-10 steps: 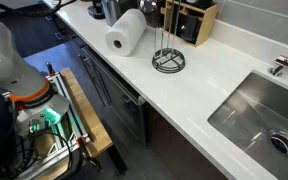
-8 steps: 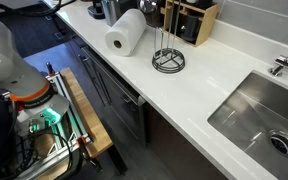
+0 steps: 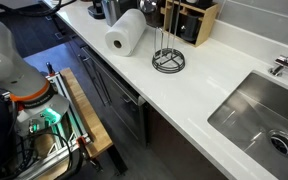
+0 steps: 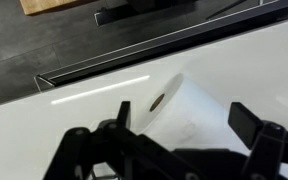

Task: Pick up the roll of kitchen paper and place it right side up on the kitchen counter

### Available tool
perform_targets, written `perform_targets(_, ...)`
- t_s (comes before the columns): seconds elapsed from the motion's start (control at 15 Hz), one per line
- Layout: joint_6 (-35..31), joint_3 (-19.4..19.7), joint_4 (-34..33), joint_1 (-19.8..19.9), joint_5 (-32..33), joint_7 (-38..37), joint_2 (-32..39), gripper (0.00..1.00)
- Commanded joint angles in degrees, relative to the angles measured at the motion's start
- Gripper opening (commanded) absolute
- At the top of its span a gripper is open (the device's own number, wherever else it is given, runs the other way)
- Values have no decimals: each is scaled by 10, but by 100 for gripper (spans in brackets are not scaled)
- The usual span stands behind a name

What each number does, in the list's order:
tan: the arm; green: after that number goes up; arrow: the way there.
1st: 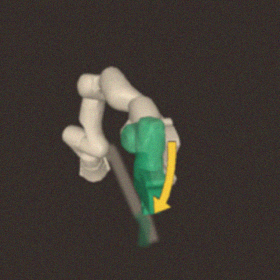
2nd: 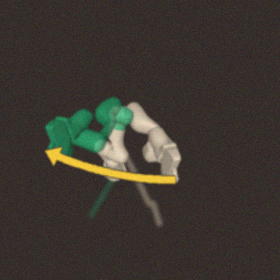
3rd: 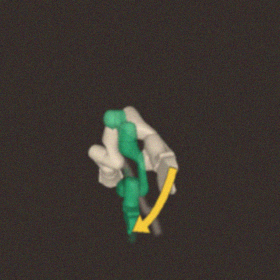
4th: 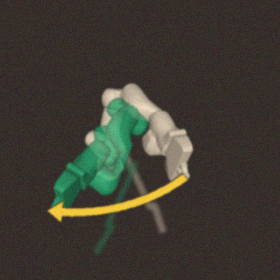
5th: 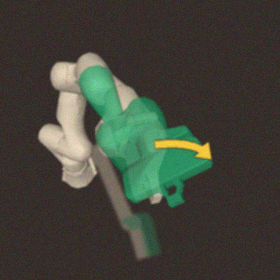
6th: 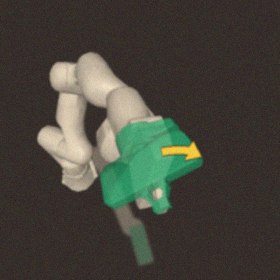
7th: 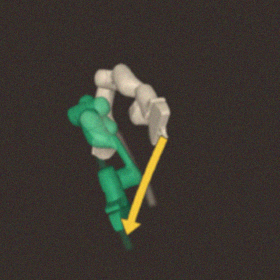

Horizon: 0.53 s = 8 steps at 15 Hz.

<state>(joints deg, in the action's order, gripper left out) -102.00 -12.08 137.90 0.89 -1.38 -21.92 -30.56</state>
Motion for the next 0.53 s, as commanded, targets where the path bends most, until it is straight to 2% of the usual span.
perform_targets(0.0, -45, 57, 24, -4, -34, 46, 15, 100)
perform_targets(0.27, -137, 139, 63, -8, -119, 169, 36, 100)
perform_targets(0.47, -182, 193, 82, -15, -208, 270, 72, 100)
